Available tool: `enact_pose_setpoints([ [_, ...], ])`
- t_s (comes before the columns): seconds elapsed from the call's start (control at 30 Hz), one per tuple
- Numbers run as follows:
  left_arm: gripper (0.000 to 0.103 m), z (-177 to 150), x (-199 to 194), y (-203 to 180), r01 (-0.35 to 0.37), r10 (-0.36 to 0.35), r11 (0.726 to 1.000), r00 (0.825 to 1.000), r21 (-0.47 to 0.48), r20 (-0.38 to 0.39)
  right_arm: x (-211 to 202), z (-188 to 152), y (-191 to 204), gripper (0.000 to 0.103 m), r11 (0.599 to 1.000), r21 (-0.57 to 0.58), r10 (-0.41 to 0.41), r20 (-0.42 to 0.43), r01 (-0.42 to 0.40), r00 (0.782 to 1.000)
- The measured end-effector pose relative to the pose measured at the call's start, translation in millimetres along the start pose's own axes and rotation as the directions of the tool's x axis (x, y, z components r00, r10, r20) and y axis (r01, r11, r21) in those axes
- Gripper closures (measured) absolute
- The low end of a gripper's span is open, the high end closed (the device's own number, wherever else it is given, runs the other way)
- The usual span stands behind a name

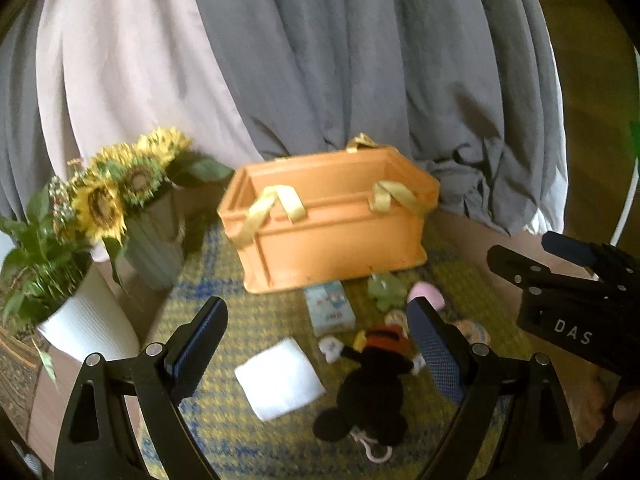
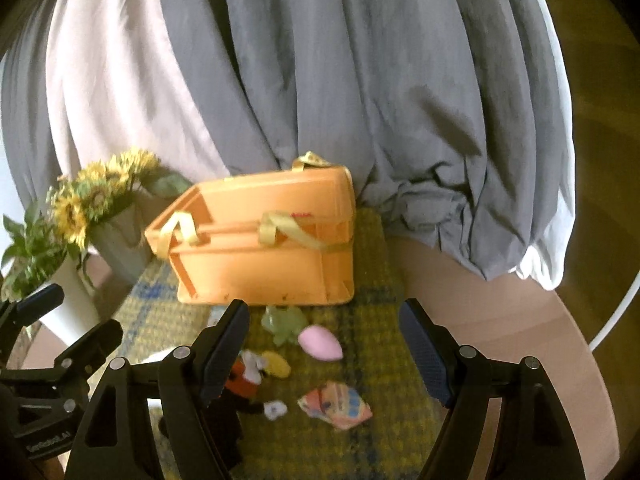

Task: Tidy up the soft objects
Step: 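Grasp the black Mickey plush with the left tool while the right tool grasps the bus pouch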

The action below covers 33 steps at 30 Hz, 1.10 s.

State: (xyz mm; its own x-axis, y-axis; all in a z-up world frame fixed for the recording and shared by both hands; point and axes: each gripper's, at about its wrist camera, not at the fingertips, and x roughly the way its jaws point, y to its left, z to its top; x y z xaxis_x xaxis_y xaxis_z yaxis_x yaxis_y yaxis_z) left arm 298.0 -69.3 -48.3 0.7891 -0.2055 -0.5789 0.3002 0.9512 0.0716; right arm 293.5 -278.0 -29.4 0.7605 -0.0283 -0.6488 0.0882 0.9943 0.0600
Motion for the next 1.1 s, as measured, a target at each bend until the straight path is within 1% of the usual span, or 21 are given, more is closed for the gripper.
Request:
enact_pose_setpoints([
  [0.17, 0.011, -21, 5, -9, 0.006, -0.006, 1.000, 0.999, 0.007, -0.047, 8, -19, -4, 0.025, 1.000, -0.019, 0.013, -0.057, -0.014, 0.998],
  [0.23, 0.011, -28, 8, -12, 0.011, -0.010, 1.000, 0.998, 0.008, -0.069, 13, -28, -6, 0.025, 0.999, -0.023, 0.023, -0.092, -0.025, 0.996],
  [0.43, 0.011, -52, 22, -21, 0.025, -0.024, 1.000, 0.989, 0.002, -0.145, 28, -48, -10, 0.025, 0.998, -0.040, 0.039, -0.168, -0.047, 0.985],
  [0.53, 0.011, -59, 29, -25, 0.025, -0.025, 1.000, 0.985, 0.000, -0.171, 36, -55, -12, 0.025, 0.997, -0.054, 0.039, -0.197, -0.051, 0.980],
  [0.73, 0.011, -70, 43, -33, 0.025, -0.022, 1.000, 0.981, 0.016, -0.192, 56, -70, -15, 0.025, 0.993, -0.080, 0.059, -0.258, -0.082, 0.964],
  [0.93, 0.011, -75, 60, -38, 0.024, -0.018, 0.999, 0.978, 0.028, -0.209, 76, -81, -19, 0.025, 0.990, -0.108, 0.058, -0.297, -0.094, 0.953],
  [1.1, 0.011, -77, 73, -42, 0.020, -0.012, 0.999, 0.976, 0.036, -0.217, 89, -85, -23, 0.026, 0.987, -0.128, 0.057, -0.310, -0.102, 0.949],
])
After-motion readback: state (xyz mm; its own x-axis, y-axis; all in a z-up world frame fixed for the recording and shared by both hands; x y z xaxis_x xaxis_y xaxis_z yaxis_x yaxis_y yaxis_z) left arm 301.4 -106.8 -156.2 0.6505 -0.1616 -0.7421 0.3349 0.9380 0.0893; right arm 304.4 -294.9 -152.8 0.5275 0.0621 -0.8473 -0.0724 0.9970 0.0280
